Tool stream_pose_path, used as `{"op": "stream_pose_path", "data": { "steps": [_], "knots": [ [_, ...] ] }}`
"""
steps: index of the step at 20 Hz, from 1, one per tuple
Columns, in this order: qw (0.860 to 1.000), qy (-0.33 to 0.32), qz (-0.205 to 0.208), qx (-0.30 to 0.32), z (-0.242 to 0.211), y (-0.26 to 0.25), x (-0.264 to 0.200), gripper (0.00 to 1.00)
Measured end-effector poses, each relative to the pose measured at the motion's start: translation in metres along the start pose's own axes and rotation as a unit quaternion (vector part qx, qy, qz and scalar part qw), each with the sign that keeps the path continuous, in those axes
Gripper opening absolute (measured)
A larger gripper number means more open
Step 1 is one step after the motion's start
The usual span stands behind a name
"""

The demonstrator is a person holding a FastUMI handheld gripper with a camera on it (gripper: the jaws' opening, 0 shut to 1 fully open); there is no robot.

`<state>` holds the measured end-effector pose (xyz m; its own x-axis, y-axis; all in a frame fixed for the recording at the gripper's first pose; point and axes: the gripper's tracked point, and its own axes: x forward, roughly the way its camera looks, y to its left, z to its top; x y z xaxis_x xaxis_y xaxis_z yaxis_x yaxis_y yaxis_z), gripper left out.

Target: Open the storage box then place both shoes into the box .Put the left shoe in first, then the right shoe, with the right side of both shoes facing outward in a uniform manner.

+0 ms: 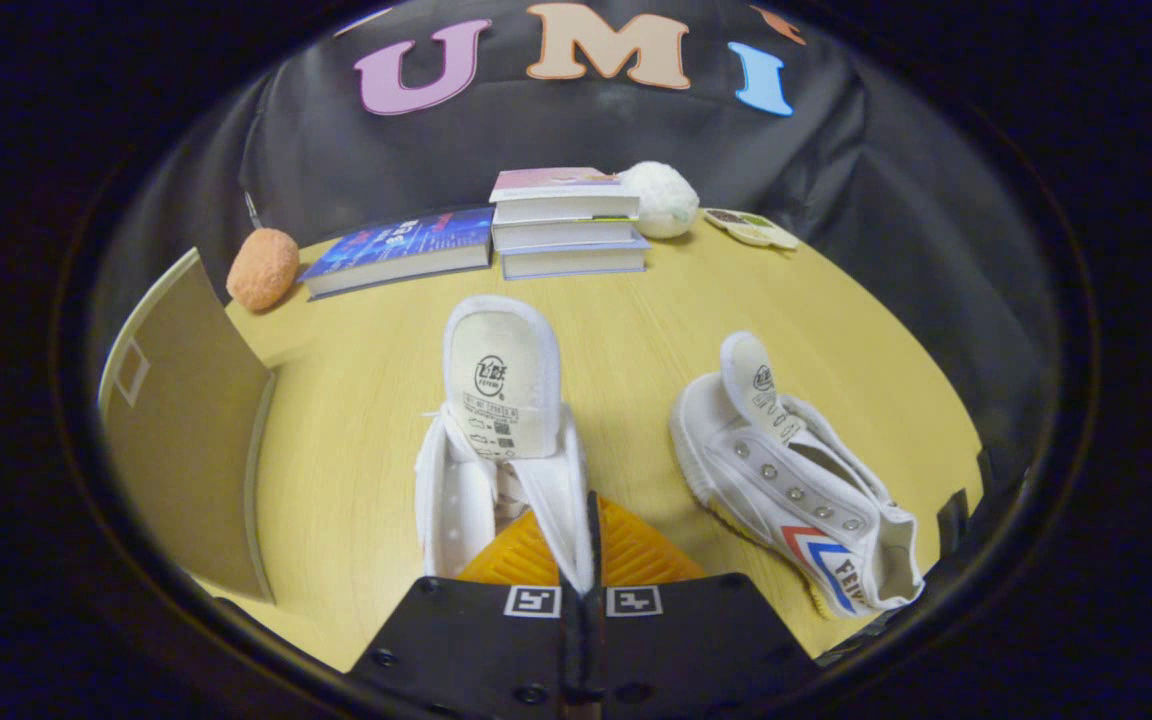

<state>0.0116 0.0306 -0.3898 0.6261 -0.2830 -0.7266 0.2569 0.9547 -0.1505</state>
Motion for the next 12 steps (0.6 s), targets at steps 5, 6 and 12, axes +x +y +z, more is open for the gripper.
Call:
{"op": "stream_pose_path", "data": {
  "steps": [5, 6, 12],
  "knots": [
    [0.99, -0.031, -0.08, -0.112, 0.027, 0.016, -0.016, 0.03],
    [0.988, -0.036, -0.084, -0.124, 0.033, 0.022, -0.02, 0.02],
    [0.976, -0.087, -0.125, -0.154, 0.098, 0.033, -0.051, 0.03]
  ]
}}
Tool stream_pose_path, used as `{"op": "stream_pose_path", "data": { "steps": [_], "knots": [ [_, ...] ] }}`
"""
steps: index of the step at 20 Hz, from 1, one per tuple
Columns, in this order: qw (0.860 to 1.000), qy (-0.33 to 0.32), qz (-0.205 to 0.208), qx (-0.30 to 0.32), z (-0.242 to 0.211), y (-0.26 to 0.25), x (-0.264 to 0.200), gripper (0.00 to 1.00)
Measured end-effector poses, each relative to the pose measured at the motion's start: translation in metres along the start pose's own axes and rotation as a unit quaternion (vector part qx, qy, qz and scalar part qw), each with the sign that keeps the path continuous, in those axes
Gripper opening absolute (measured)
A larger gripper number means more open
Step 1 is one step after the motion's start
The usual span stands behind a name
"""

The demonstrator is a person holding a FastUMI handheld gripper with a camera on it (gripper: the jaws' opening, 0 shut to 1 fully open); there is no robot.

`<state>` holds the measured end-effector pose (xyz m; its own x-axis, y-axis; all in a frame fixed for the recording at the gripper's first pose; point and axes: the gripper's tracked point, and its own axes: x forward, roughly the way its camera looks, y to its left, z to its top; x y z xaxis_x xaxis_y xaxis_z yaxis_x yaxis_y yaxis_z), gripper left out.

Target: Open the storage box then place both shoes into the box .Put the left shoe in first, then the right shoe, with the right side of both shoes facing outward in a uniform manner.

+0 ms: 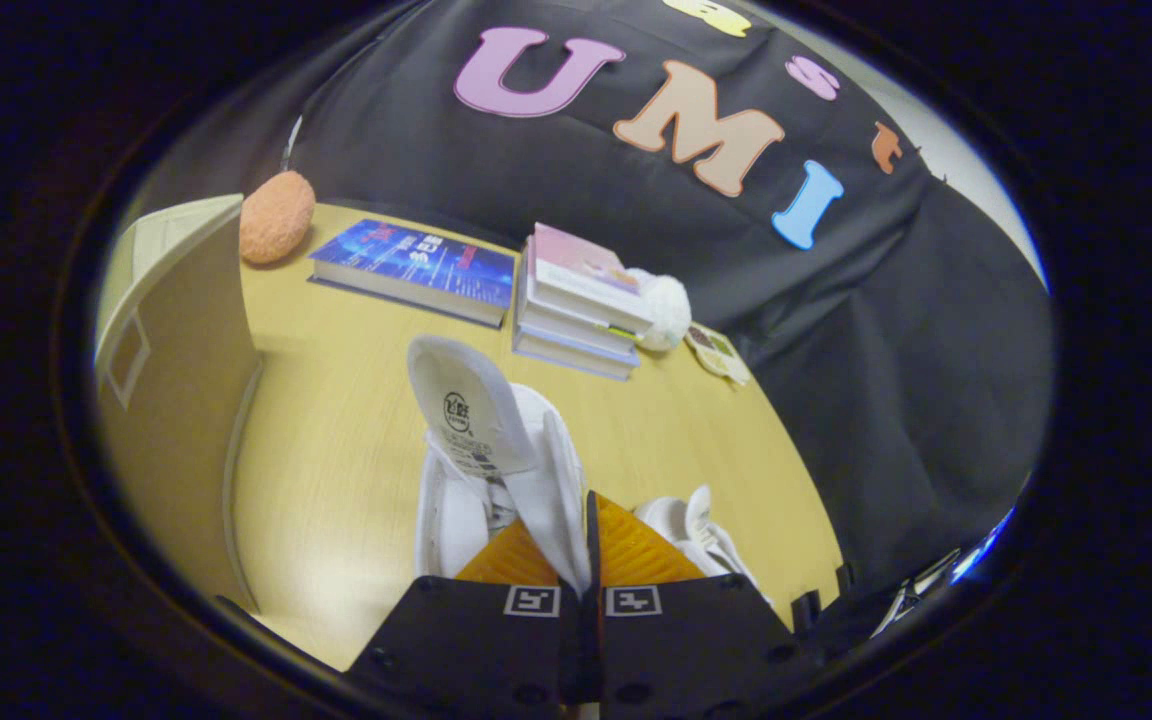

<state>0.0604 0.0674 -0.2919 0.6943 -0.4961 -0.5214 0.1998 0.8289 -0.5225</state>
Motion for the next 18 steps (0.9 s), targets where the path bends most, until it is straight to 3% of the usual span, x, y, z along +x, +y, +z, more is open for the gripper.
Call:
{"op": "stream_pose_path", "data": {
  "steps": [5, 10, 14, 18],
  "knots": [
    [0.996, -0.055, -0.063, 0.005, 0.085, -0.032, -0.035, 0.03],
    [0.99, -0.113, -0.072, 0.035, 0.178, -0.026, -0.088, 0.02],
    [0.986, -0.156, -0.04, 0.049, 0.239, 0.02, -0.136, 0.02],
    [0.981, -0.166, 0.035, 0.098, 0.266, 0.083, -0.177, 0.02]
  ]
}}
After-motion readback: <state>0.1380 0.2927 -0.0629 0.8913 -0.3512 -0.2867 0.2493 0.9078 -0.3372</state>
